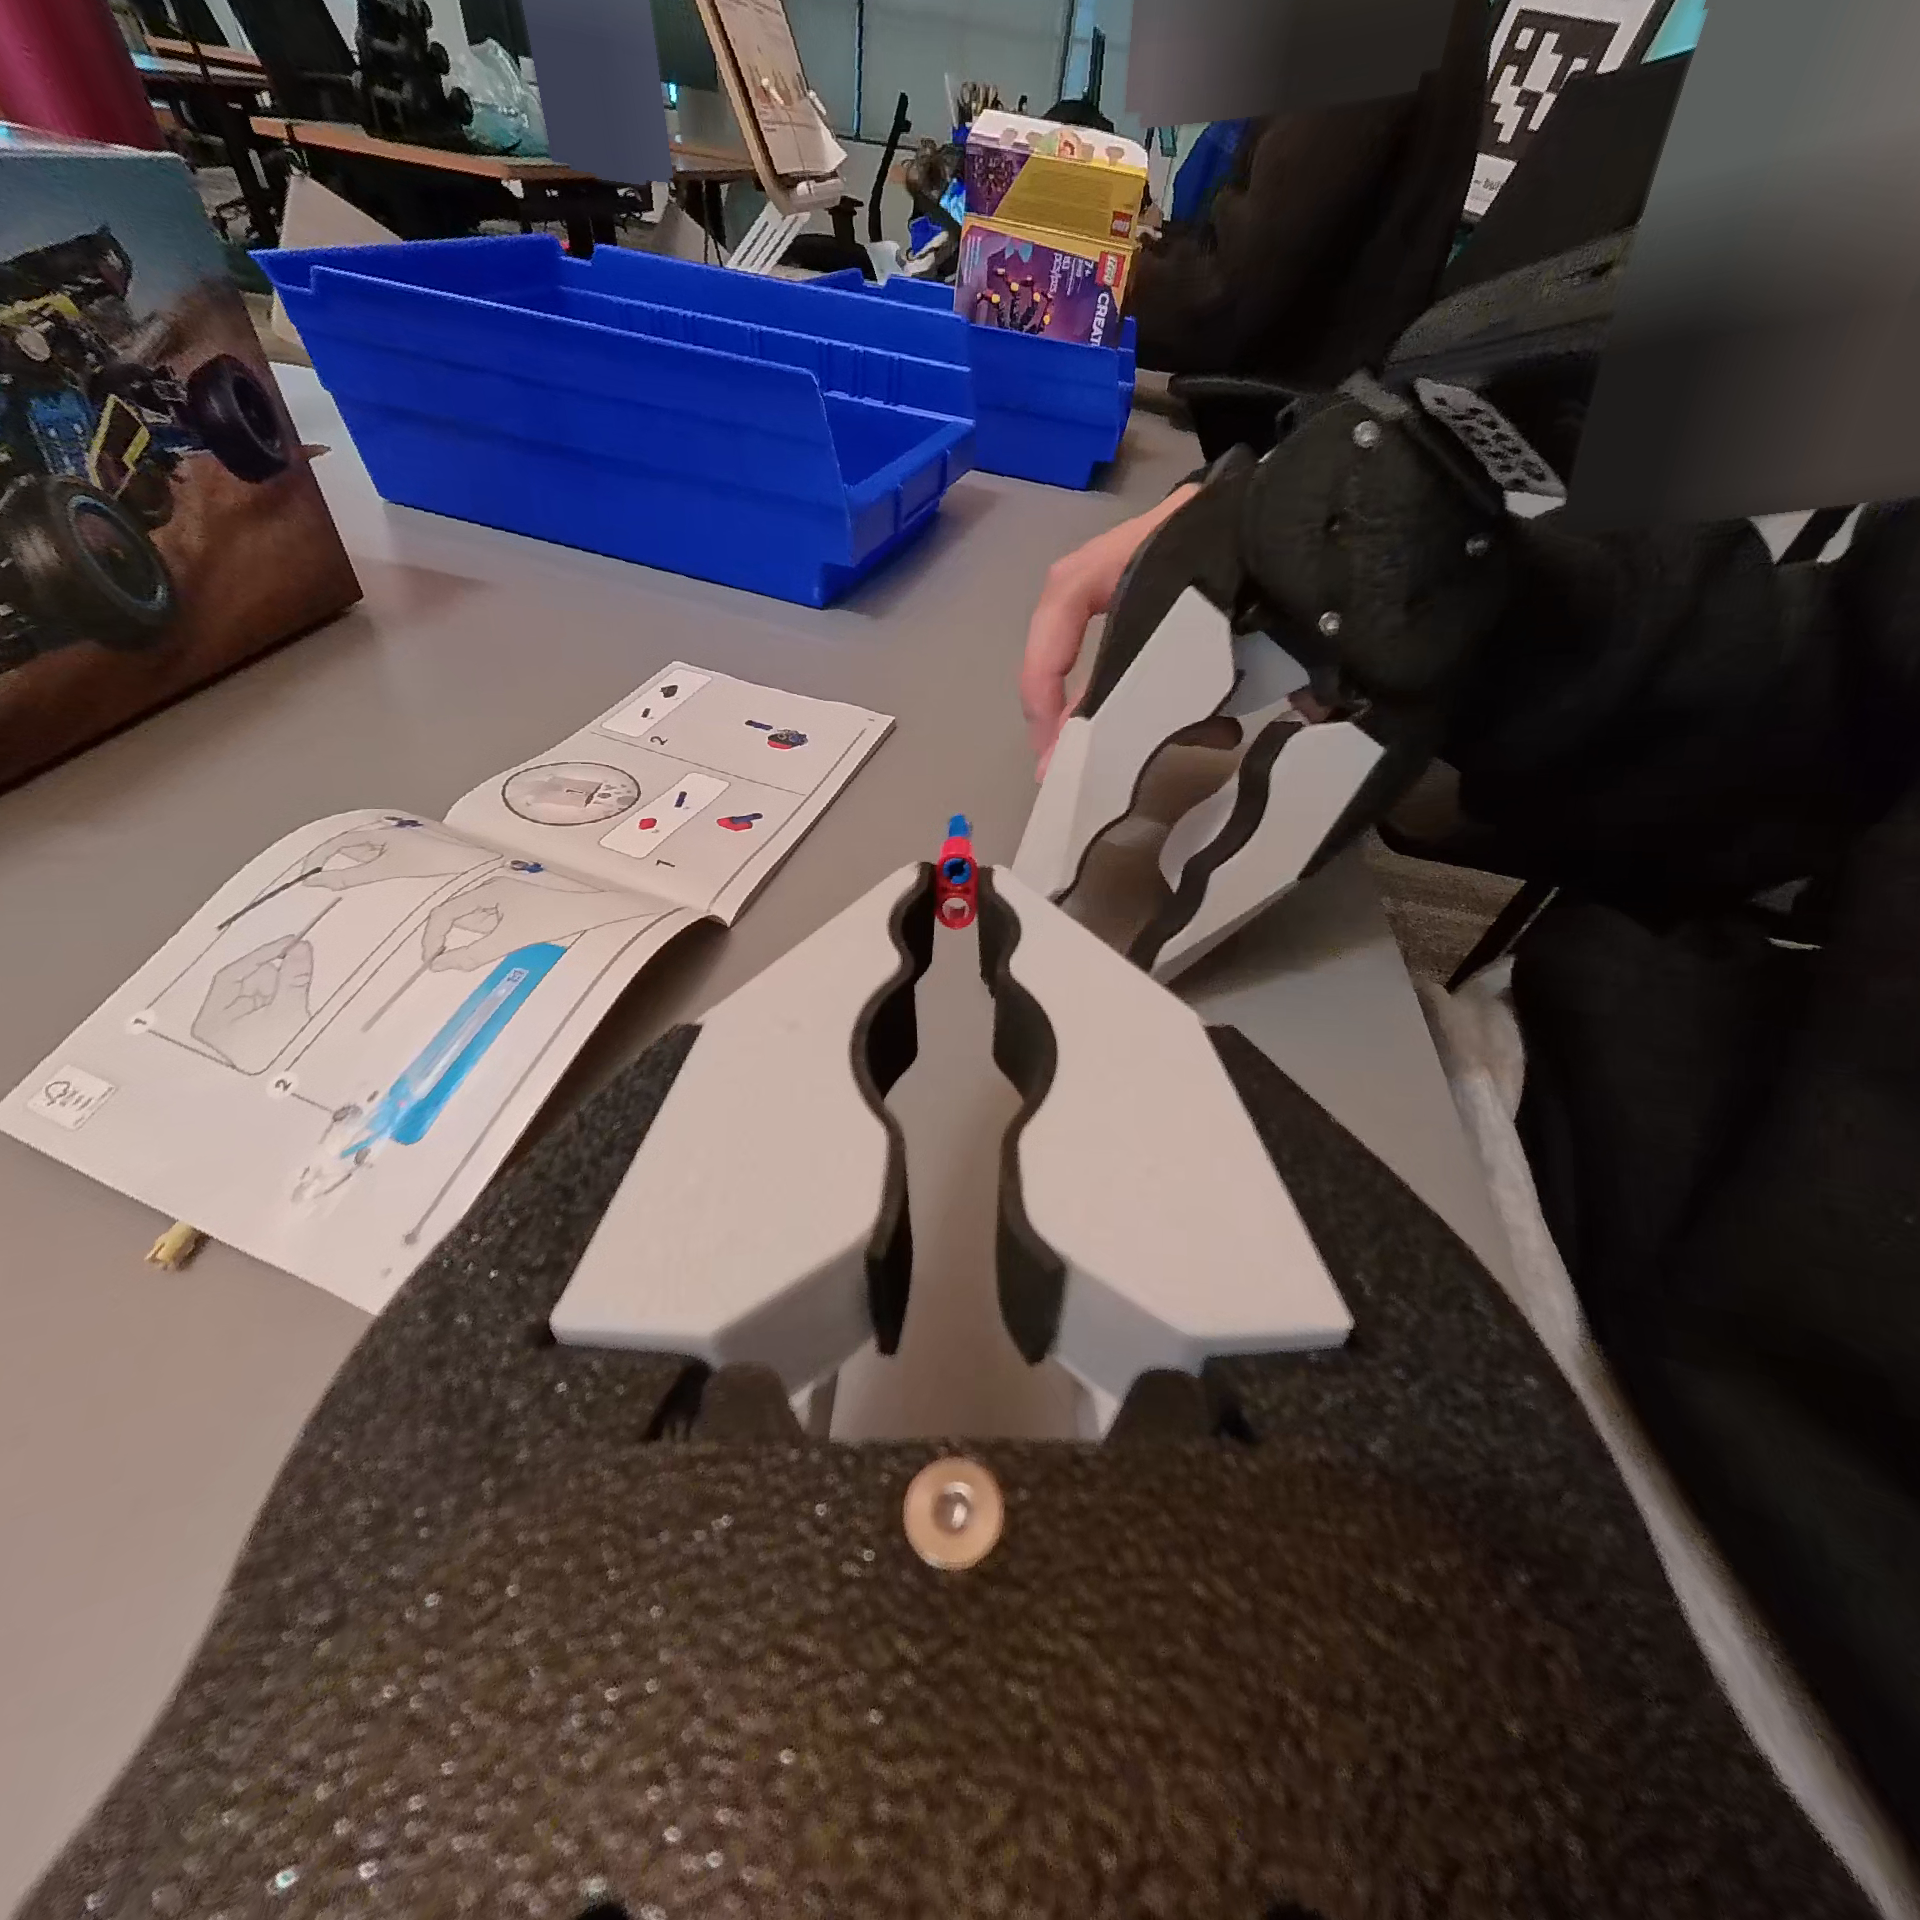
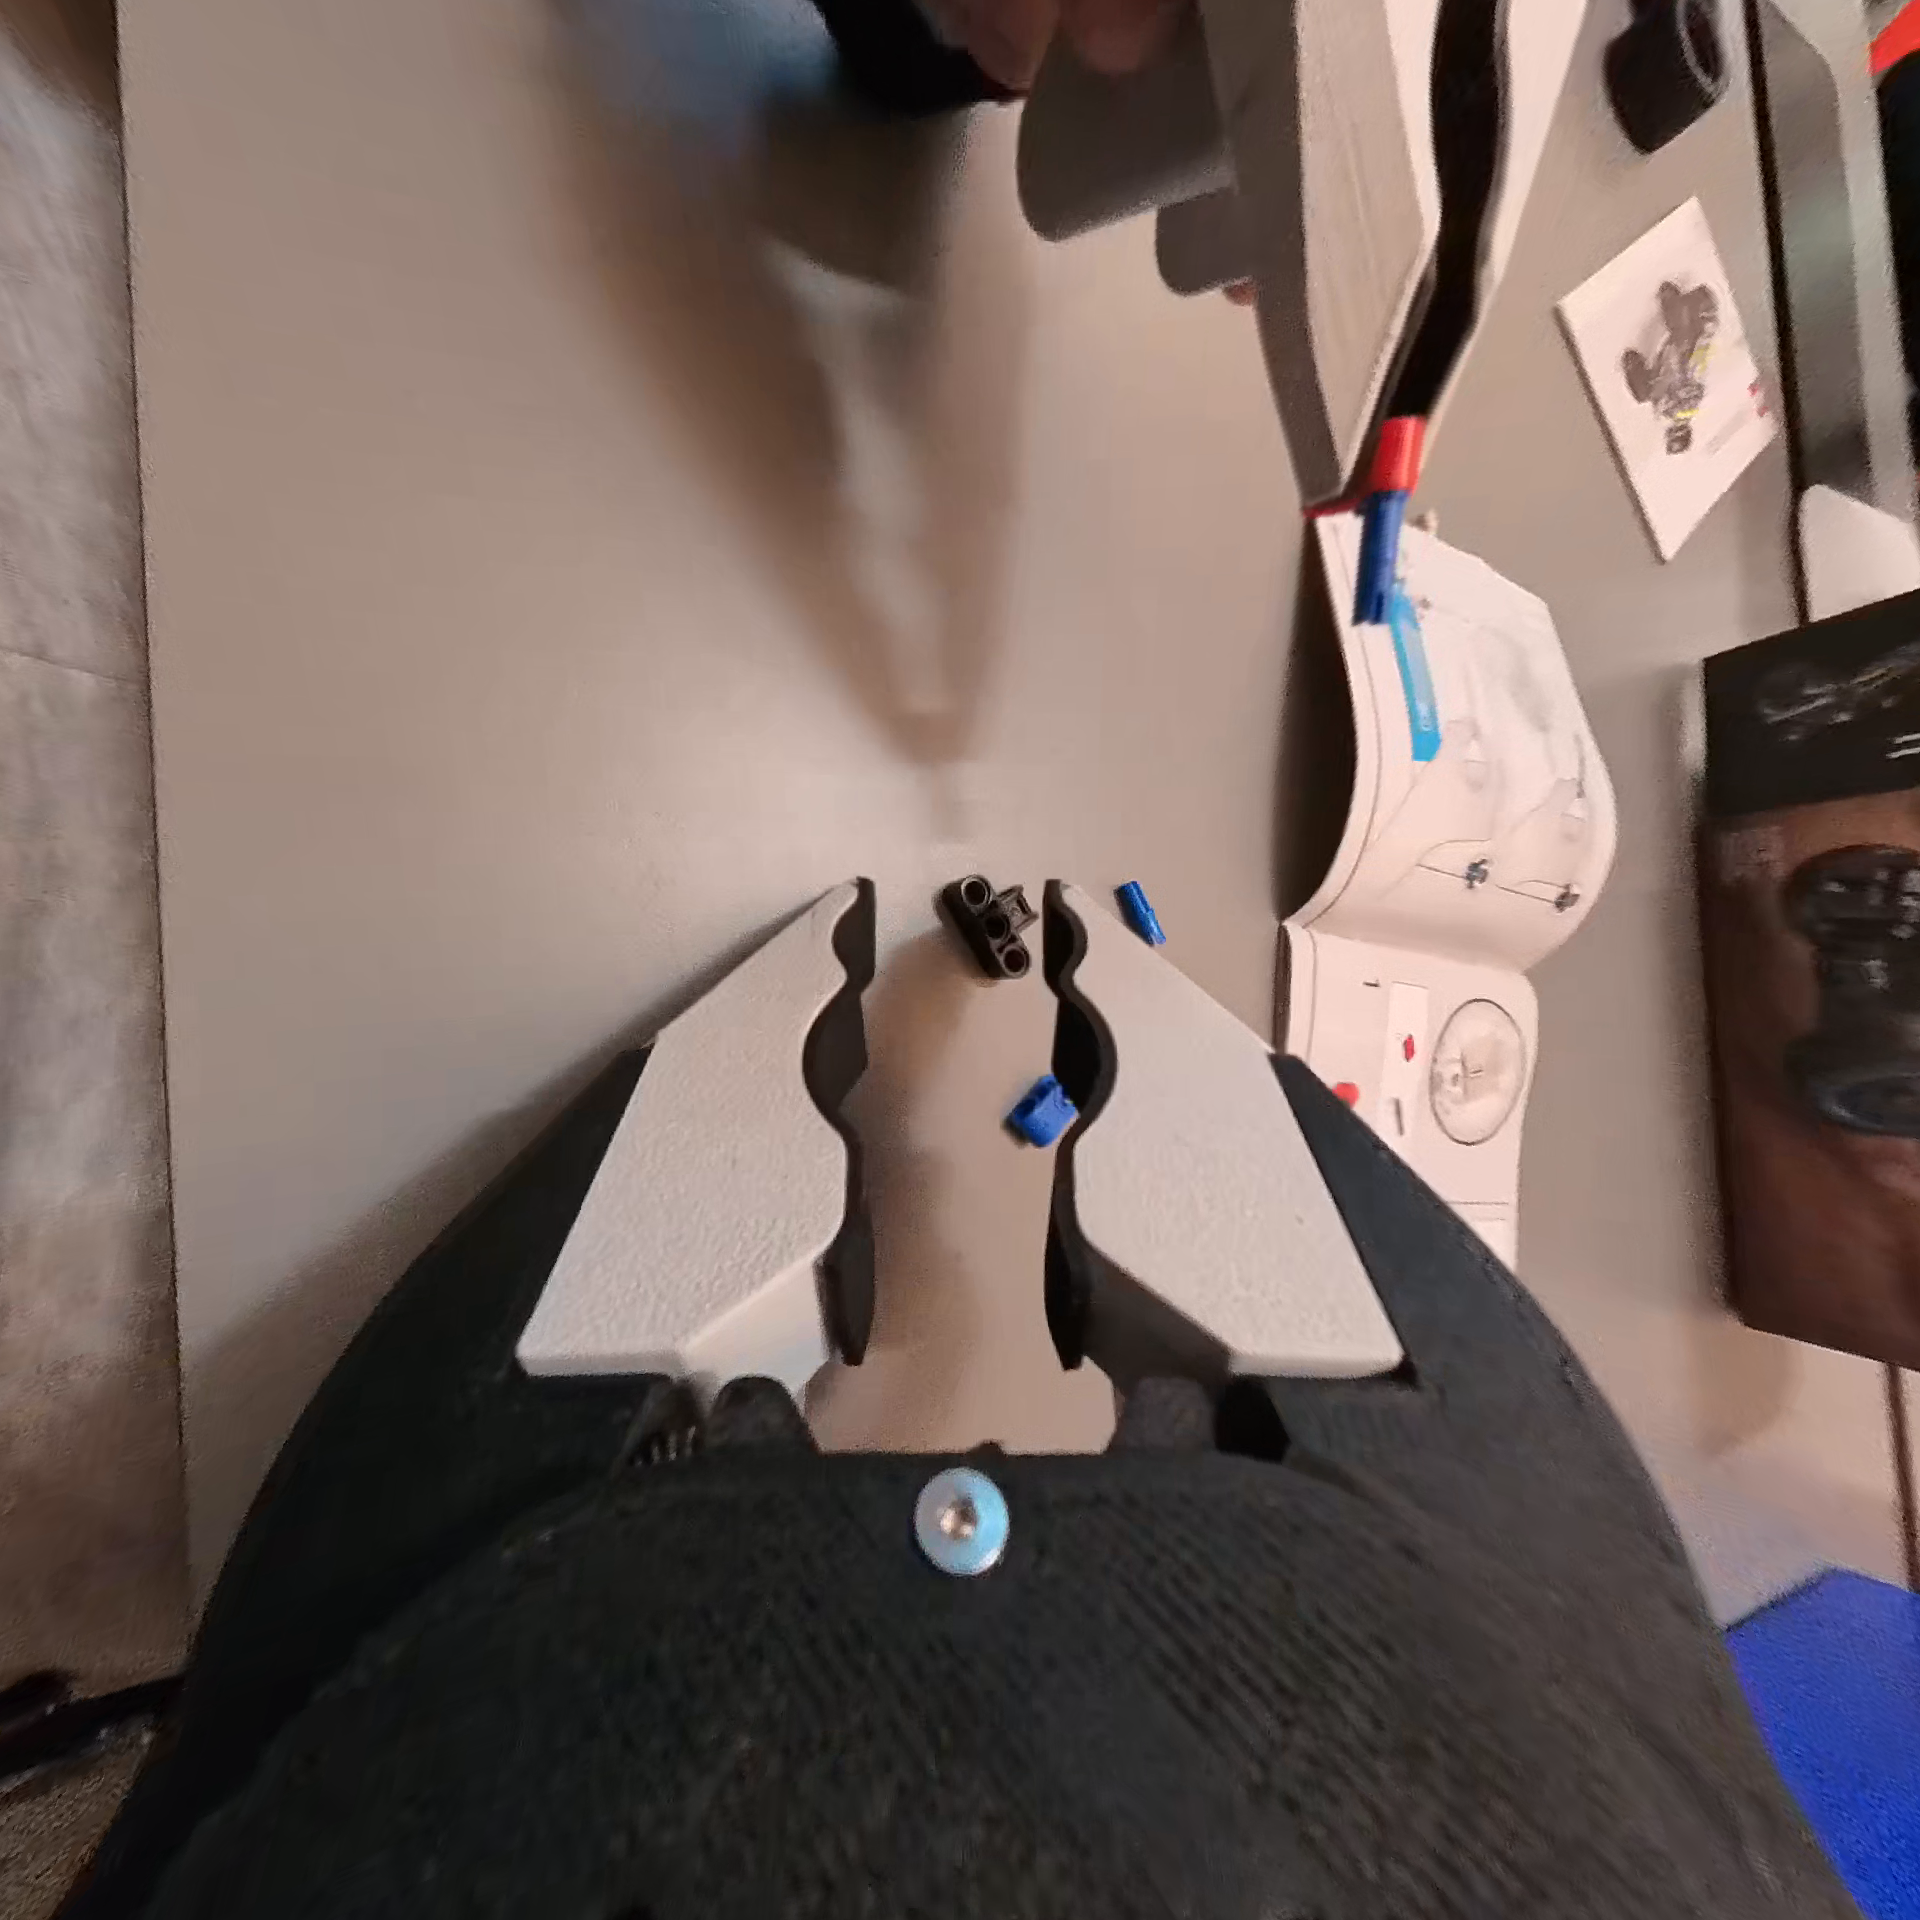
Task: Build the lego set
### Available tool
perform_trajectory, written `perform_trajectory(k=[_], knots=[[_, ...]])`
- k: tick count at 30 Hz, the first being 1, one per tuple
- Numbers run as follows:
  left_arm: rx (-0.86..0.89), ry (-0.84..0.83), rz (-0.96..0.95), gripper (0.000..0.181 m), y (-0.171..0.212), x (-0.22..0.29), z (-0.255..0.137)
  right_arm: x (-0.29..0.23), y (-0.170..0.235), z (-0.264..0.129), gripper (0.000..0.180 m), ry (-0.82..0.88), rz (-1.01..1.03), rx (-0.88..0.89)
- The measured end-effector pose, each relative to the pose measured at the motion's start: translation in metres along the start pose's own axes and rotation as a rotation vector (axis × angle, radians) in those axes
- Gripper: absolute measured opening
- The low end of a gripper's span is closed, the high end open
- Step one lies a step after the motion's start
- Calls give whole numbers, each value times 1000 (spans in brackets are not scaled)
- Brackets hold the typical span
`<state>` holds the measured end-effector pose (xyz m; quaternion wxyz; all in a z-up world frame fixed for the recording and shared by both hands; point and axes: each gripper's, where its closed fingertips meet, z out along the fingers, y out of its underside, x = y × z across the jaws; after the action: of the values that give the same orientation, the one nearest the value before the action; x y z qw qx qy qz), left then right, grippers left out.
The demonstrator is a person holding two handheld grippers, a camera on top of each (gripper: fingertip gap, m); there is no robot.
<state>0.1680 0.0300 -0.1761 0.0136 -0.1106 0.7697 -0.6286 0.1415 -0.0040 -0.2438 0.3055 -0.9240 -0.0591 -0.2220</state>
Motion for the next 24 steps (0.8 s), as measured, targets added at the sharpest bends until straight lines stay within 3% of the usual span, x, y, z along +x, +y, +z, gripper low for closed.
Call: perform_trajectory(k=[7, 13, 17, 21, 24], knots=[[13, 8, -6, 5, -1, 0, -3, 4, 14, 4, 20, -89, 106, -103], [19, -3, -17, 5, -1, -3, -7, 5, 13, 5, 7, -36, 183, -101], [19, -12, -20, 5, -1, -4, -7, 10, 12, 4, 7, 19, 378, -60], [33, -6, -42, 6, -4, -2, -4, 30, -13, -13, 6, 57, 724, 233], [74, 15, -89, 5, -10, 0, -3, 42, -29, -30, 6, 43, 856, 468]])
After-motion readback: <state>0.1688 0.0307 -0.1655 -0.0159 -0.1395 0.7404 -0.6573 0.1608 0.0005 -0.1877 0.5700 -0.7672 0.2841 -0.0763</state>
